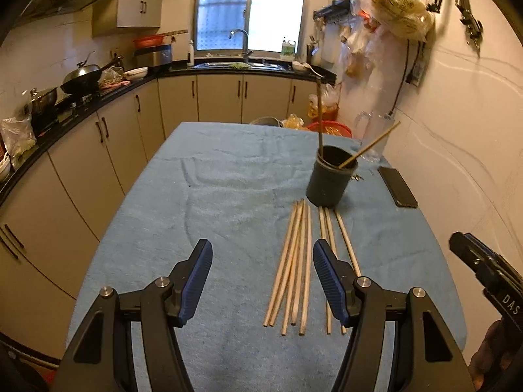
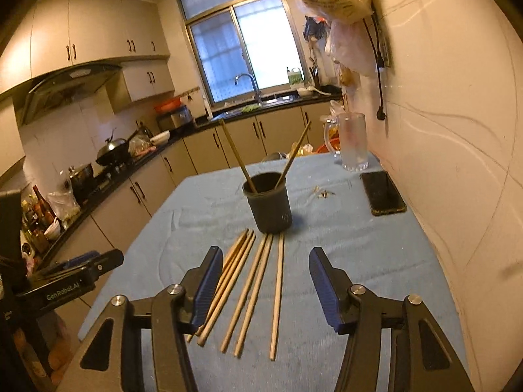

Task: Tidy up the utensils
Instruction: 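Move the left gripper back over the remaining chopsticks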

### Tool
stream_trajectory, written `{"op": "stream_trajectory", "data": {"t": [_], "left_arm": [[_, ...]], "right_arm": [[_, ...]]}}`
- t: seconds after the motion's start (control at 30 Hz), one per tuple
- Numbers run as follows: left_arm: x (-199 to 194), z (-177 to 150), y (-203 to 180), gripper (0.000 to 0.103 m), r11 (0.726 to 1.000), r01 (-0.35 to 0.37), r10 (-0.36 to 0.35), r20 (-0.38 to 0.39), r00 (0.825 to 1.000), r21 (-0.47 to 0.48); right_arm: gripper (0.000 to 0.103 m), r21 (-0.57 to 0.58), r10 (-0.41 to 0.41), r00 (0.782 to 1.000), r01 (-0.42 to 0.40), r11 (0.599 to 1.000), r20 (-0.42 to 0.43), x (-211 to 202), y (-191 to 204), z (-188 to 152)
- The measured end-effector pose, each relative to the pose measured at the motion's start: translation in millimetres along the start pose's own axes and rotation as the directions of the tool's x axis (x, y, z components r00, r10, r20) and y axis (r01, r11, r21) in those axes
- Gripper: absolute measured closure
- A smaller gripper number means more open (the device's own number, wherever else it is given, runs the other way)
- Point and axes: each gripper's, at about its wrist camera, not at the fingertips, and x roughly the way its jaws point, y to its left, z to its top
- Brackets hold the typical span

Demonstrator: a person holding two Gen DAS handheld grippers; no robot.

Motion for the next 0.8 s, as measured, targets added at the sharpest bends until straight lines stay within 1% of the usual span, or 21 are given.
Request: {"op": "stream_trajectory", "data": {"t": [0.07,0.1,0.23,0.47,0.7,0.8], "left_arm": [[3,-1,-3,0.038,1.0,0.011,-0.011,-0.013,1.0,0.016],[6,-1,-4,0.038,1.0,0.016,-0.015,-0.022,1.0,0.025],[16,-2,-8,0.038,0.999,0.028,-0.026,-0.042,0.999,0.031],[40,1,-10,0.038,0.998,0.047,-0.044,-0.074,0.996,0.042],[75,11,-12,0.038,0.995,0.089,-0.083,-0.136,0.987,0.037],[93,16,-15,0.038,0.991,0.123,-0.114,-0.16,0.981,0.049]], "right_arm": [[0.047,0.008,0.002,1.0,-0.002,1.0,-0.017,3,0,-1],[0.05,0.012,0.001,1.0,-0.001,1.0,-0.02,4,0,-1],[0.053,0.017,0.003,0.999,-0.002,1.0,-0.04,13,-1,-2],[0.06,0.019,0.005,0.995,-0.003,1.0,-0.098,42,-5,0],[0.063,0.03,0.009,0.989,-0.005,1.0,-0.151,76,-11,3],[0.064,0.041,0.015,0.982,-0.008,0.999,-0.188,96,-16,5]]}}
